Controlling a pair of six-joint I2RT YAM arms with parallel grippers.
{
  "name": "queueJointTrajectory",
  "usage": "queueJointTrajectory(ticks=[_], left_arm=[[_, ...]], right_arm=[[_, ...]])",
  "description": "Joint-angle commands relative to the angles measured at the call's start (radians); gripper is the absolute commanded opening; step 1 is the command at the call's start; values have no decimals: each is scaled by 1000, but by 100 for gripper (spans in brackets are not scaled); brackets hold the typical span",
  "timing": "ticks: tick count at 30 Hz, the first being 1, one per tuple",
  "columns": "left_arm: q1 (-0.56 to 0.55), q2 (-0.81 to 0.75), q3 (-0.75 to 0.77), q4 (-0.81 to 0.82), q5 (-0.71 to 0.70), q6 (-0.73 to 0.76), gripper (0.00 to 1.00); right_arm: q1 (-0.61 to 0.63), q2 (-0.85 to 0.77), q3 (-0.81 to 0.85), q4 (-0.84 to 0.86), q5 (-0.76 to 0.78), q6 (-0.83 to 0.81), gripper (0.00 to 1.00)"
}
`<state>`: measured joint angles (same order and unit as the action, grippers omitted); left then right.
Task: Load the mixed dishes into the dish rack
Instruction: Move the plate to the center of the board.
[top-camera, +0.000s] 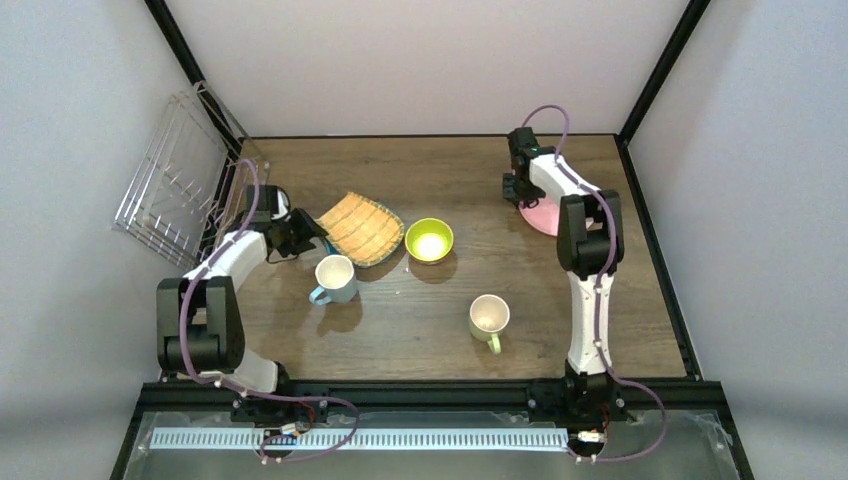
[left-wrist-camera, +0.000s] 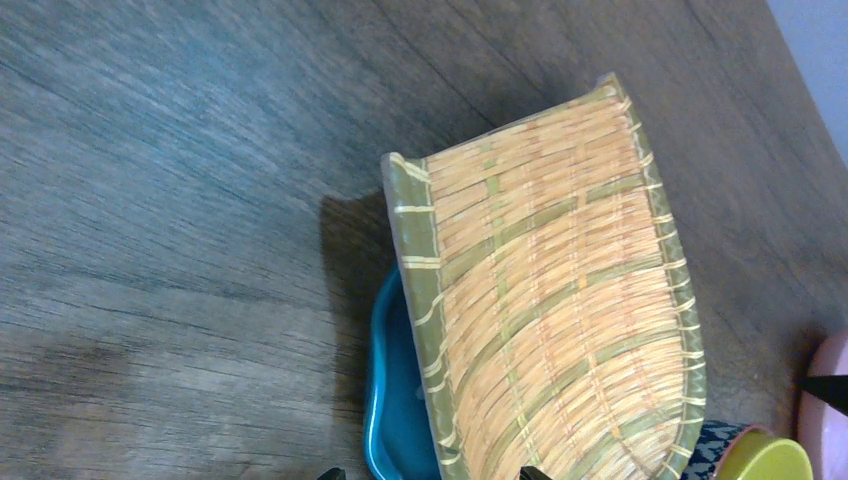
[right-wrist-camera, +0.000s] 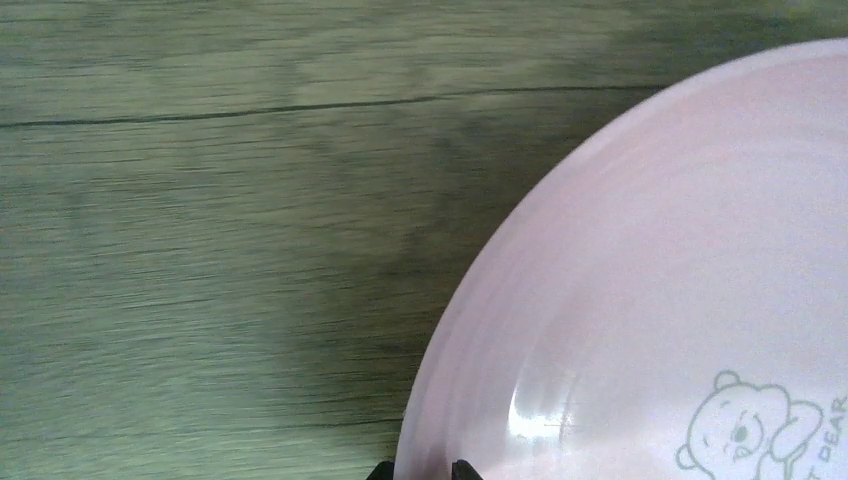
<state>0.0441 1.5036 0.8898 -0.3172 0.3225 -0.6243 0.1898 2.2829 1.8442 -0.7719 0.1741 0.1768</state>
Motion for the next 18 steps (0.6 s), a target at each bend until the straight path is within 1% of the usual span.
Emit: queueJointTrajectory(ticks=[1, 4, 5, 6, 7, 9, 10, 18], left_arm=[[-3, 30, 22, -28, 0, 26, 100], [-3, 41, 27, -34, -8, 32, 100], [-3, 45, 26, -33, -9, 32, 100], [-3, 48, 26, -32, -11, 33, 100], [-3, 52, 26, -30, -11, 34, 100], [-3, 59, 26, -23, -10, 34, 100], [-3, 62, 27, -19, -10, 34, 100], [-3, 79, 35, -7, -8, 28, 100]], right_arm=[[-40, -37, -61, 15, 31, 21, 31], [-55, -45, -77, 24, 31, 21, 33], [-56, -48, -76, 26, 32, 20, 36], [-56, -50, -71, 26, 31, 20, 46], [-55, -52, -69, 28, 26, 21, 53], [-56, -60, -58, 30, 13, 20, 91], [-56, -64, -51, 28, 13, 21, 98], [-56, -112, 1, 18, 4, 24, 99]])
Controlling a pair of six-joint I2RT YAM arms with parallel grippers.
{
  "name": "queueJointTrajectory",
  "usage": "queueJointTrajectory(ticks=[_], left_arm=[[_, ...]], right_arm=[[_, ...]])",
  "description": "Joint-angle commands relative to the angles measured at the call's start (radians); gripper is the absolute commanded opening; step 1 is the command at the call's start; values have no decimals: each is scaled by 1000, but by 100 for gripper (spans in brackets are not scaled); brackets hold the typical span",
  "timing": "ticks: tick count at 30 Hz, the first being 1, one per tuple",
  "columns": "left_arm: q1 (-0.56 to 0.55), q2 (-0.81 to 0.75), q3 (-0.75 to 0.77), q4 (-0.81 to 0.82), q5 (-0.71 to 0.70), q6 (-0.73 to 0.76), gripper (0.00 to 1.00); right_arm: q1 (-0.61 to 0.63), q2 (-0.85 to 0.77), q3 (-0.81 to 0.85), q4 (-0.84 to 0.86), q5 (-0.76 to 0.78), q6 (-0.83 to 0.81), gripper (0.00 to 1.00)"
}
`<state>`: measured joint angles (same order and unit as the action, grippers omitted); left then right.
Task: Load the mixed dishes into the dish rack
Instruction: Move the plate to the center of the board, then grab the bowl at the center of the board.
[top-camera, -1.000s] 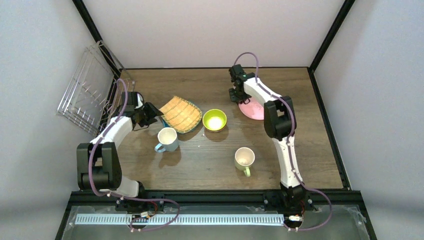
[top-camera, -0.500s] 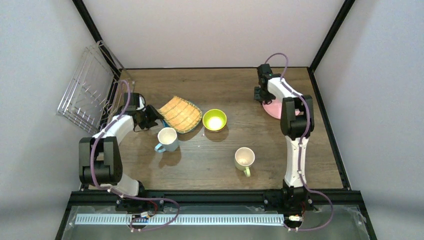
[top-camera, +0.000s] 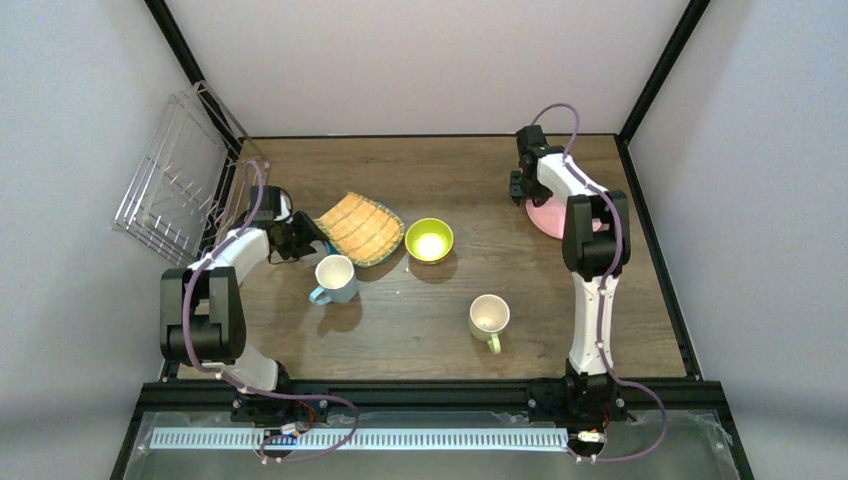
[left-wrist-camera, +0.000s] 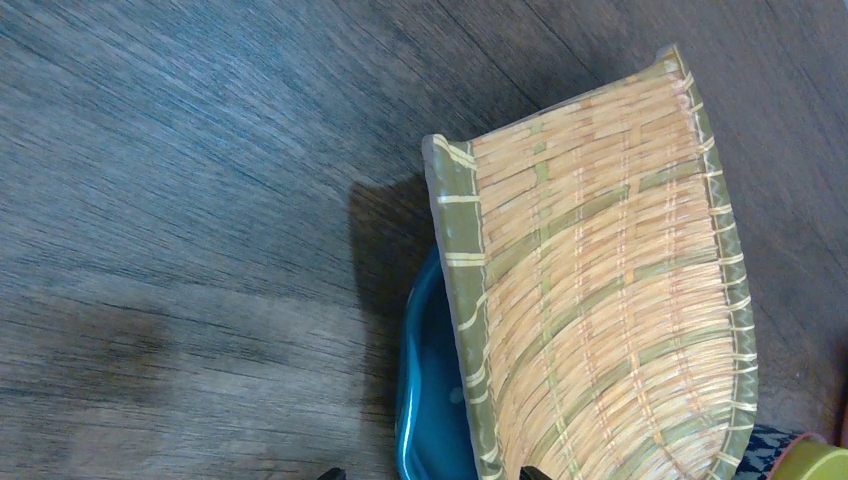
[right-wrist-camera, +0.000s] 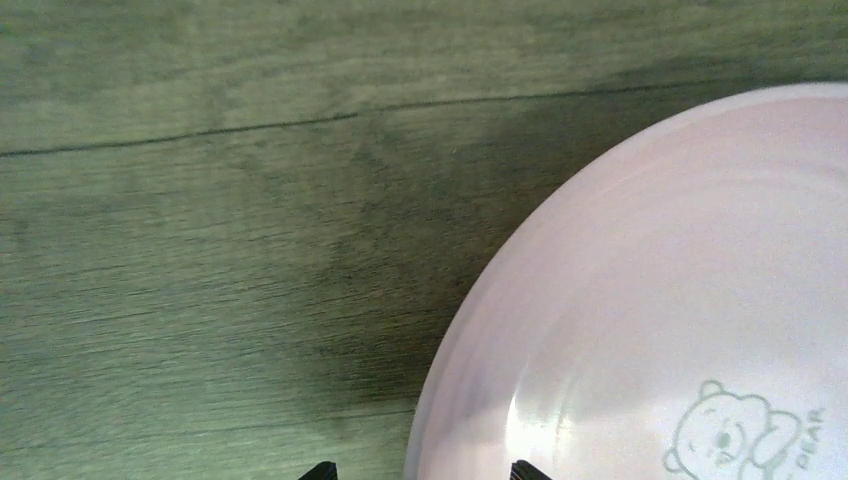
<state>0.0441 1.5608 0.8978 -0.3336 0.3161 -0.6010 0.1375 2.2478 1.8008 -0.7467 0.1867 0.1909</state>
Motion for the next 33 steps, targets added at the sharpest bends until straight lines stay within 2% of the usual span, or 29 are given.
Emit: queueJointTrajectory(ticks=[1, 9, 17, 25, 33], left_arm=[[-3, 25, 27, 12, 0, 2, 100], [-3, 58, 25, 56, 15, -31, 100], [-3, 85, 27, 85, 24, -55, 100], [-3, 88, 26, 93, 24, -60, 100], [-3, 97, 26, 107, 33, -67, 100]], right_arm=[[-3, -90, 49, -5, -11, 10, 99], [28, -151, 150, -38, -76, -28, 99], [175, -136, 252, -128, -130, -83, 99], [279, -142, 192, -160, -178, -78, 99], [340, -210, 13, -108, -232, -65, 99]])
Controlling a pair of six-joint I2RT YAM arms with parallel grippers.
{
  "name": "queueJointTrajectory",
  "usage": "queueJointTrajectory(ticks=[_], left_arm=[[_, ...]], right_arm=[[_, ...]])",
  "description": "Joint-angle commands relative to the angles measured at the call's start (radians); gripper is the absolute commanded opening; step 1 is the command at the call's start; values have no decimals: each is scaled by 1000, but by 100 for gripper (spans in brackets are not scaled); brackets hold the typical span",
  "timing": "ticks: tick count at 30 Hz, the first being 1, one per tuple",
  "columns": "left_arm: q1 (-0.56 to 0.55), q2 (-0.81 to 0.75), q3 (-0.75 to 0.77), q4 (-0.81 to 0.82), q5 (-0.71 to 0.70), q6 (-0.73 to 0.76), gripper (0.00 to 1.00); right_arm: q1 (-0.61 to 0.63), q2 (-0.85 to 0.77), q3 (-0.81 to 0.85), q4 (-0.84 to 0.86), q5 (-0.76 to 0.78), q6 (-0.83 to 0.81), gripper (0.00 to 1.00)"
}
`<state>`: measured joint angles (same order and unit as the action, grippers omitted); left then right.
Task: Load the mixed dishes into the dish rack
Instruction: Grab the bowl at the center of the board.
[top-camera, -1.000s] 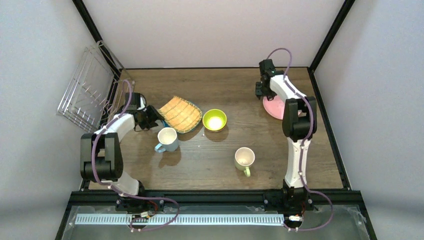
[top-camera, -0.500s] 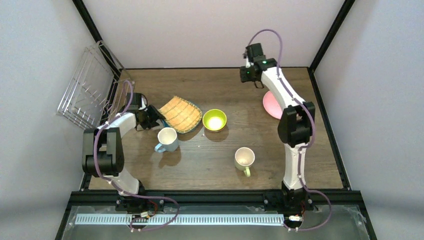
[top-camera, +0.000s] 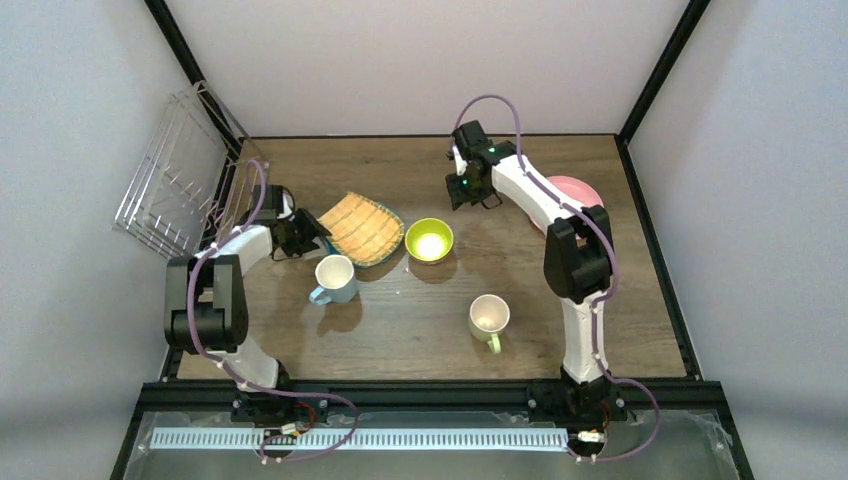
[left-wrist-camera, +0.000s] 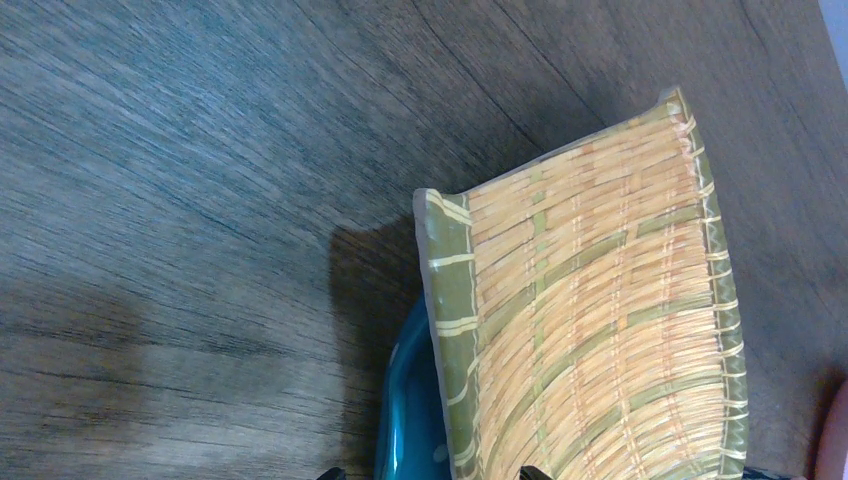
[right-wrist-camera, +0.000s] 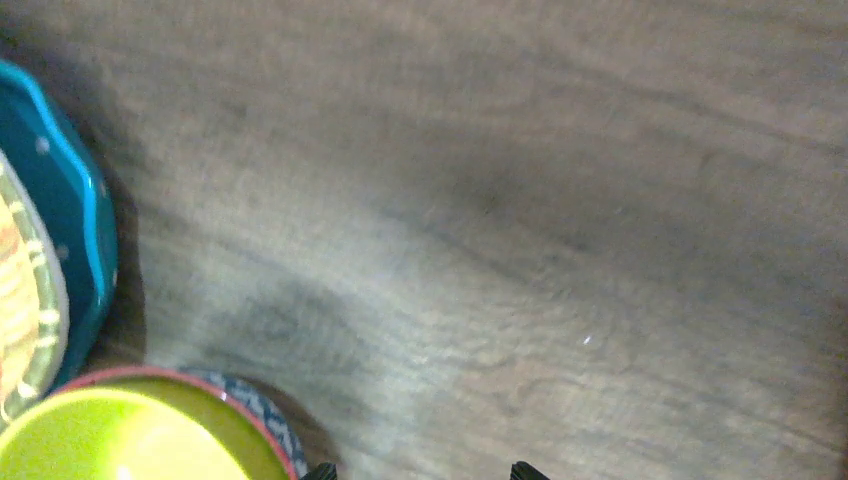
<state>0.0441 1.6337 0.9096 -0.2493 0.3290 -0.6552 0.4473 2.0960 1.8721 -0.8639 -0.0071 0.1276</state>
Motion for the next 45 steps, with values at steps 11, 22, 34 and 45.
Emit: queueJointTrajectory(ticks=[11, 22, 34, 45], left_arm=[[-3, 38, 12, 31, 28, -11, 100], [-3, 54, 12, 31, 33, 5, 100], [-3, 57, 22, 19, 38, 16, 100], [-2, 48, 12, 21, 35, 12, 100]], right_arm=[[90, -106, -179, 49, -58, 19, 99], [104, -102, -289, 105, -92, 43, 99], [102, -73, -368, 240, -250, 79, 99], [102, -18, -334, 178, -113, 86, 33]])
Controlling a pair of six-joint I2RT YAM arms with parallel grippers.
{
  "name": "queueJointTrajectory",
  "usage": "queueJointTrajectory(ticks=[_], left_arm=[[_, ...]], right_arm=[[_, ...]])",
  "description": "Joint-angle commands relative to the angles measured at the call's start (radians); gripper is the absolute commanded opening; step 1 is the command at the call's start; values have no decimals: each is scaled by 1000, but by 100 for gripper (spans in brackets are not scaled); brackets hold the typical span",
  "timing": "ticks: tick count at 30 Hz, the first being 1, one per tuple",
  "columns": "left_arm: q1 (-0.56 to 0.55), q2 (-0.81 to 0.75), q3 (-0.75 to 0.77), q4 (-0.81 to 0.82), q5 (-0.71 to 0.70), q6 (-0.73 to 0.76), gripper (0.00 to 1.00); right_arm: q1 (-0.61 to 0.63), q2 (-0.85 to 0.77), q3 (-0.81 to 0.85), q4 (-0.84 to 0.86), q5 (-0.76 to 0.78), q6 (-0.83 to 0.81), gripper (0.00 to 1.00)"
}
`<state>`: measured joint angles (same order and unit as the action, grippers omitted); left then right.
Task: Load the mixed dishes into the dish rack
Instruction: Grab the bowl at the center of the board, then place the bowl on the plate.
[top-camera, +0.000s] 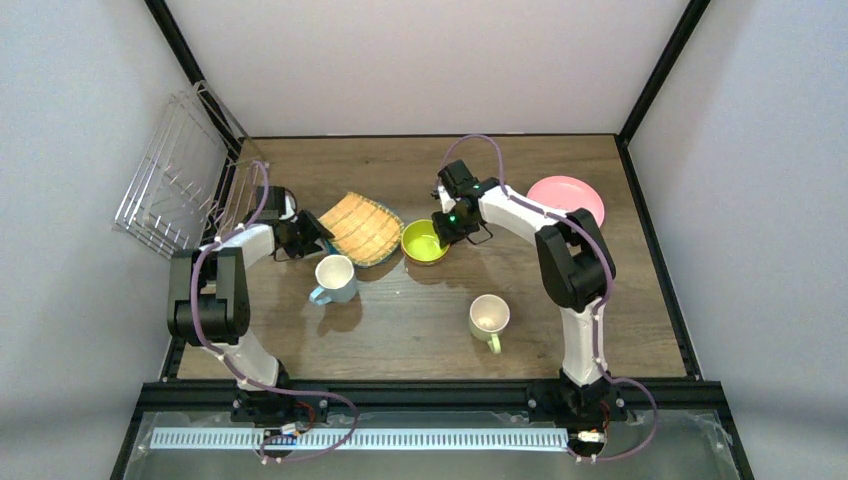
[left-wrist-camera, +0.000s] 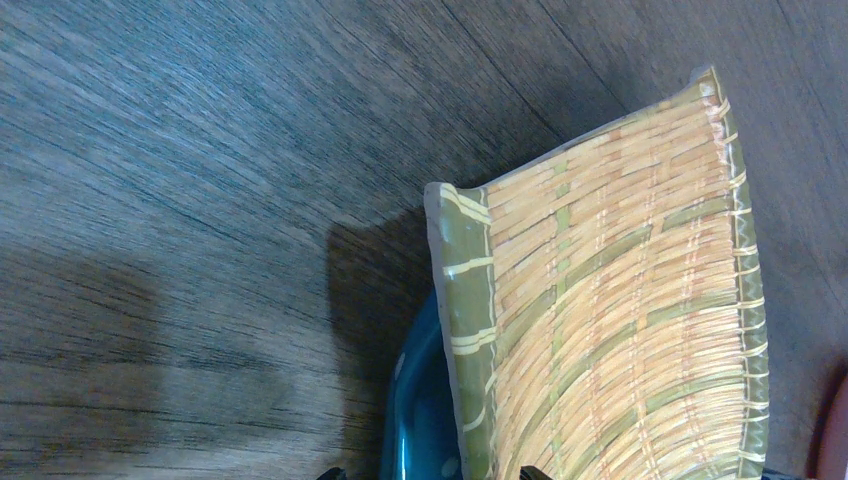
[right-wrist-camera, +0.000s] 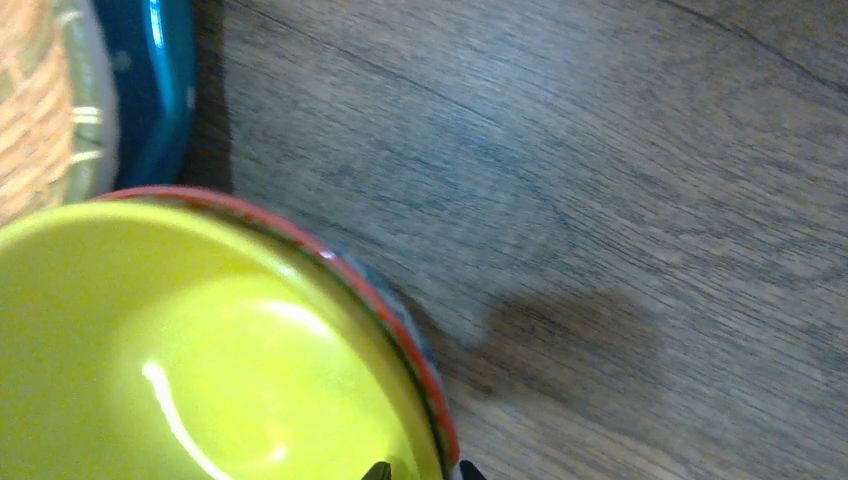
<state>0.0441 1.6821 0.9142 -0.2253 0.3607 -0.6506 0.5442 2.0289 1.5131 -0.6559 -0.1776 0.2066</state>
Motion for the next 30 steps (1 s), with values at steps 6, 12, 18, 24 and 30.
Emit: queueJointTrajectory(ticks=[6, 12, 18, 24, 30], left_arm=[[-3, -4, 7, -2, 4, 7, 100], [-3, -1, 8, 2, 4, 3, 100], [-3, 5, 8, 12, 9, -1, 100], [-3, 13, 12, 12, 10, 3, 100], [-2, 21, 14, 13, 13, 9, 100]], right_arm=[[6, 55, 22, -54, 143, 7, 2], [-30, 22, 56, -72, 170, 16, 1], [-136, -4, 130, -105, 204, 34, 1], [-283, -33, 179, -116, 203, 49, 1], [-387, -59, 197, -131, 234, 65, 1]])
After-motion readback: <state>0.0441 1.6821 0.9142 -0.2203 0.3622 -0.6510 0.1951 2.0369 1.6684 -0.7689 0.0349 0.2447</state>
